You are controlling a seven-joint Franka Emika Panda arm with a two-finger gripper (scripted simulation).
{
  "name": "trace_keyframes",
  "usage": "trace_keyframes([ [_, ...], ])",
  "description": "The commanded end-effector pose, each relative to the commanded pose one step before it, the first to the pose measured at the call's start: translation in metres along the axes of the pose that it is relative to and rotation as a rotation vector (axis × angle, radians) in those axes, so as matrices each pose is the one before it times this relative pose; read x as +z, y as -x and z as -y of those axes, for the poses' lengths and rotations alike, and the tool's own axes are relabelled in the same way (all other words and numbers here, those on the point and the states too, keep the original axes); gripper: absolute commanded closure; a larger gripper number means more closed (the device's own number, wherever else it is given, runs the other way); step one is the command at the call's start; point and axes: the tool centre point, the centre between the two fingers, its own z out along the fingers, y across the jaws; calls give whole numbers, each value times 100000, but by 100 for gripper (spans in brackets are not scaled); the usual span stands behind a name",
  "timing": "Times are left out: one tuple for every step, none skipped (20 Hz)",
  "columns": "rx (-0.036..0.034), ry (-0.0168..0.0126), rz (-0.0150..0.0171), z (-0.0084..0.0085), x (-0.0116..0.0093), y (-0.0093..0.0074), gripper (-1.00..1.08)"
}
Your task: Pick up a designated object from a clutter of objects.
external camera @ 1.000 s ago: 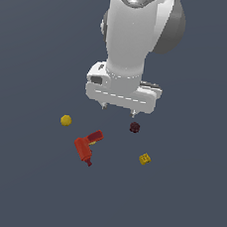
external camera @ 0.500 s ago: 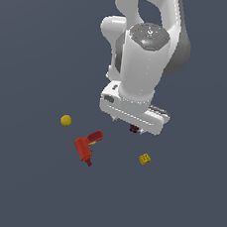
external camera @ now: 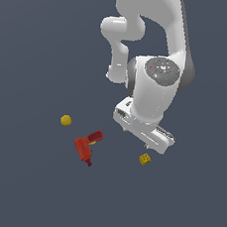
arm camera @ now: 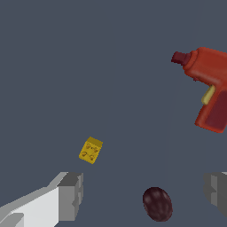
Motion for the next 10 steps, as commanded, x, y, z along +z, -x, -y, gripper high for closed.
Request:
trace_keyframes([
  [5744,59,-48,985,1356,299,-92],
  [2230,47,-37,368,541,151,-92],
  [2229,52,-50,359,543,164,-92],
  [2226,57,-63,349,545,177,-92],
  [2224,60,-76,340,546,190,-92],
  [2222,63,-90,329,548,201,-92],
  [2217,65,-104,319,550,214,-92],
  [2215,66,-118,307,551,224,-92],
  [2211,67,-133,296,552,235,-92],
  [2182,65,-145,281,547,243,-92],
])
